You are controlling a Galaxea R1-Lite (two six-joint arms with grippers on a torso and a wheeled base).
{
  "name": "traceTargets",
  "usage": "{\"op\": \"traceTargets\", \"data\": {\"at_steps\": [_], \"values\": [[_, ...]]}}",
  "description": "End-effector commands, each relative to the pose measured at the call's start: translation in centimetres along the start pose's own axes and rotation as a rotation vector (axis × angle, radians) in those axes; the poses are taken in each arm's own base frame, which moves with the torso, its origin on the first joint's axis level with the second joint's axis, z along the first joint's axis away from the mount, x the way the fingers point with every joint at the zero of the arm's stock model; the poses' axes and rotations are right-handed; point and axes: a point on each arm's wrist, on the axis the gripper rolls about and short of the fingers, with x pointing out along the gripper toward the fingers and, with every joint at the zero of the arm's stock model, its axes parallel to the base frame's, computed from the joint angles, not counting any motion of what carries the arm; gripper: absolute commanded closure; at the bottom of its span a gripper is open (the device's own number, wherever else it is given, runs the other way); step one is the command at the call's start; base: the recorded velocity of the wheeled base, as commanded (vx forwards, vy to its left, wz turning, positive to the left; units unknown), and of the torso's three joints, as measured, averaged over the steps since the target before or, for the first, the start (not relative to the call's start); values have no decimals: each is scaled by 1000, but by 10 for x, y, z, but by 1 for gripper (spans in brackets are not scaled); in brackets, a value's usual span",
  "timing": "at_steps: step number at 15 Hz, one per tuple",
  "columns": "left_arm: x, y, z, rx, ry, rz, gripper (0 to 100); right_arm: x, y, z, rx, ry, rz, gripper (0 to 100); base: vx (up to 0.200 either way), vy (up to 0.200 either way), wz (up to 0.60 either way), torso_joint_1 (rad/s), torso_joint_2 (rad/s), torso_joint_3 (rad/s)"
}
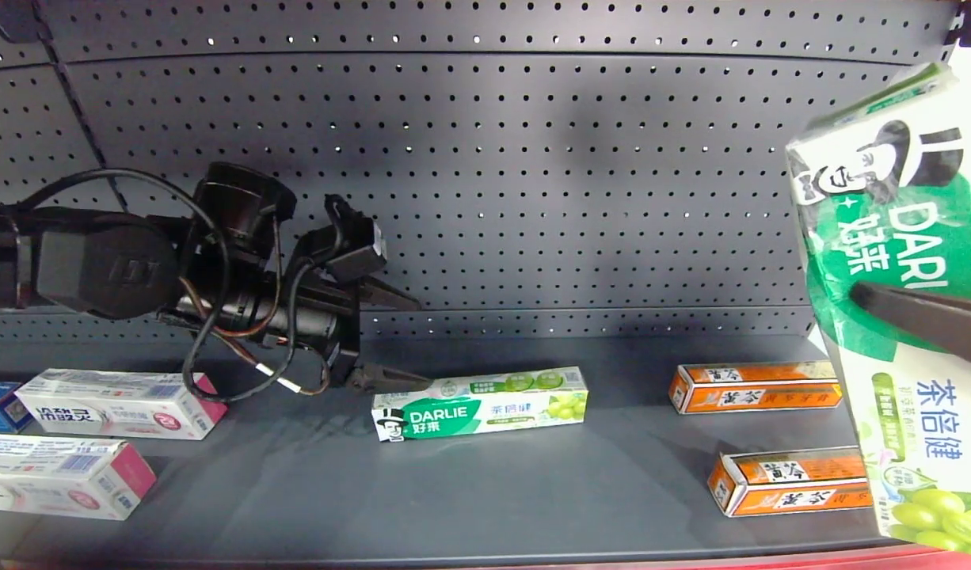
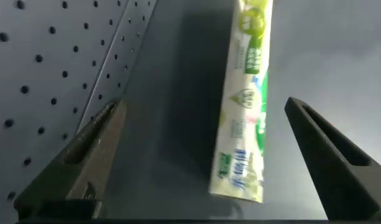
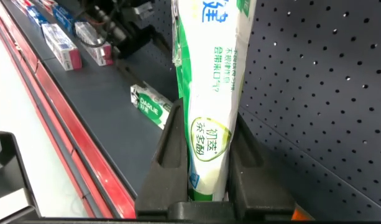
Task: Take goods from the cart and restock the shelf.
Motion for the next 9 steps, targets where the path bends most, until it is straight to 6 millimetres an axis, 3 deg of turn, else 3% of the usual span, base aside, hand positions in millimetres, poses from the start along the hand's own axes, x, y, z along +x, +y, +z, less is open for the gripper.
{"op": "traceTargets", "data": {"at_steps": [1,9], "values": [[18,5,-6,-15,17,-32,0,1,1,-3,2,11,3,100,0,0,0,0,0,0],[23,-3,-10,-53,53,-90,0,0,2,-10,-1,31,5,100,0,0,0,0,0,0]]}}
